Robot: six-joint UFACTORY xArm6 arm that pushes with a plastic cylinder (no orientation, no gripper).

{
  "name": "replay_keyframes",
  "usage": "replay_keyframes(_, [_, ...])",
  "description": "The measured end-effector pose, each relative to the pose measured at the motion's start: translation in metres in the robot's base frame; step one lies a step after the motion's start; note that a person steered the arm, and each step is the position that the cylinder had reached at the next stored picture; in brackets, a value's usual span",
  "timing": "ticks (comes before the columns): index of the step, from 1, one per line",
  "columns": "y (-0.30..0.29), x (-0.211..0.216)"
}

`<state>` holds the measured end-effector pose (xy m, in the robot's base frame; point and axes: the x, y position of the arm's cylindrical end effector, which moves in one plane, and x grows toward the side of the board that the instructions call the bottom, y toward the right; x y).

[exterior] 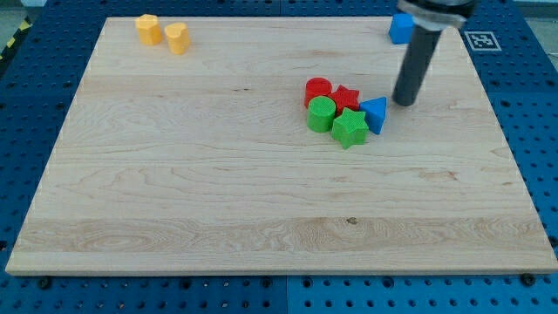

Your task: Move the blue cube above the blue triangle

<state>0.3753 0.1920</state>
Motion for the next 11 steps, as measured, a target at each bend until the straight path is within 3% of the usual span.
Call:
replay_keyframes(2, [0.091, -0.106])
replay_keyframes(3, [0.099, -0.142])
replay_keyframes(5, [0.017, -0.143])
replay_keyframes(6, [0.013, -0.143])
replay_keyframes(7, [0.013, -0.178])
replay_keyframes(8, [0.007, -0.184])
replay_keyframes(11, [-0.02, -0.149])
